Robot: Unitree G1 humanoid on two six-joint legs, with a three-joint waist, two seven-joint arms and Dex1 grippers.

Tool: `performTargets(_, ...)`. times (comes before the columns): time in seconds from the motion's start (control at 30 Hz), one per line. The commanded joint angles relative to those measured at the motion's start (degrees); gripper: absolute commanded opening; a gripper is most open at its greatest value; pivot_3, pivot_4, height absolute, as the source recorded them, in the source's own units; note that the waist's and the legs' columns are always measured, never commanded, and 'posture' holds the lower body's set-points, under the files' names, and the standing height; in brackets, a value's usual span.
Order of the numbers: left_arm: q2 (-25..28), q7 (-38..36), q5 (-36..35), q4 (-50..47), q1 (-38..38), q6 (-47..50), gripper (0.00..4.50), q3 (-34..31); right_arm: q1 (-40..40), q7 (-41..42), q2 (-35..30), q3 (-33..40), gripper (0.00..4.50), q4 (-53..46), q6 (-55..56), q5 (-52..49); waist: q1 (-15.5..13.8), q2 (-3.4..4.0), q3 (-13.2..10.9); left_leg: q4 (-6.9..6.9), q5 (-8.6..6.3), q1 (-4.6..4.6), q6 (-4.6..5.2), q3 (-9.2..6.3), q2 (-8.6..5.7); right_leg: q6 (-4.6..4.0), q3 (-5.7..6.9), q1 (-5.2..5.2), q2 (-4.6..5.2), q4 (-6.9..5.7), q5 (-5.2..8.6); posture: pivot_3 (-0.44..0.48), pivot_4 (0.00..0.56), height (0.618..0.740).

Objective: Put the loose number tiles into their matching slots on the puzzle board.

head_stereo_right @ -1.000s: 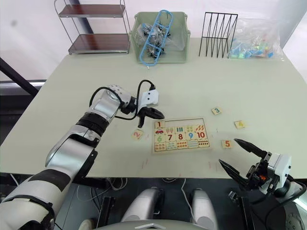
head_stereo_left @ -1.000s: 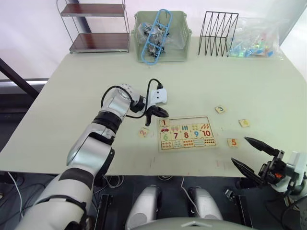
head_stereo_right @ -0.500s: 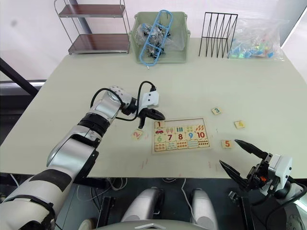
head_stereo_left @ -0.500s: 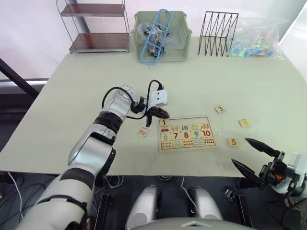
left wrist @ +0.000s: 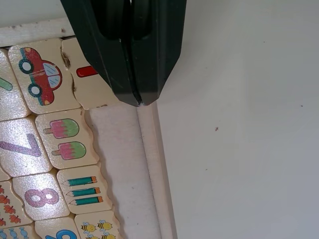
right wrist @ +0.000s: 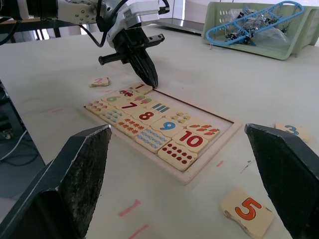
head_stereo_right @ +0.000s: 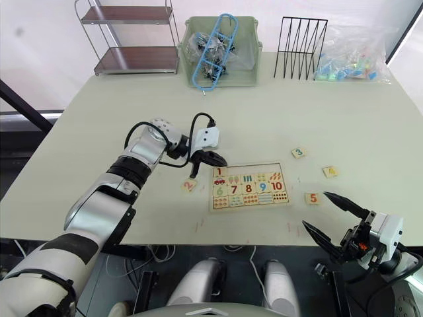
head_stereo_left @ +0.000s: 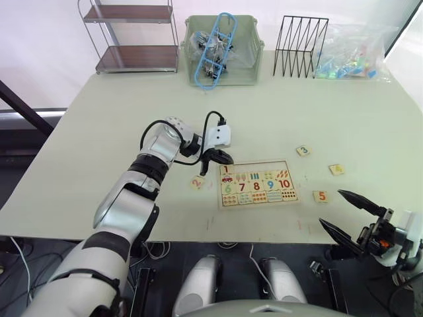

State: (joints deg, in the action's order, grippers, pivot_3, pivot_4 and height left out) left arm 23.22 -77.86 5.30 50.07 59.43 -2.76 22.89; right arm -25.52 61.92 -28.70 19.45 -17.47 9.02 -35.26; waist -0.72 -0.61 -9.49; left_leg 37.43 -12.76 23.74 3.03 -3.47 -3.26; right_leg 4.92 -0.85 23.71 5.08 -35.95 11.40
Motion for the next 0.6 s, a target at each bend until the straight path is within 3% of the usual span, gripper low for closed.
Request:
performTargets(0.03, 0.32, -0.47, 0.22, -1.51, -0.43, -0.81, 0.03, -0.99, -0.33, -0.21, 0.12, 0.75, 4.50, -1.55, 0.94, -0.57, 0.00, 0.00, 0.00, 0.00, 0.00, 0.00, 0.00, 0.00, 0.00, 0.00, 0.00, 0.00, 0.00, 0.00, 0.00, 0.000, 0.150, 0.739)
performTargets(0.6, 0.87, -0.42, -0.03, -1.57, -0.78, -1.63, 0.03, -1.69, 0.53, 0.11, -0.19, 0.71, 4.50, -0.50, 0.70, -0.59, 0.02, 0.00, 0.00, 0.00, 0.00, 0.00, 0.00, 0.00, 0.00, 0.00, 0.00, 0.00, 0.00, 0.00, 0.00, 0.000, 0.150, 0.739)
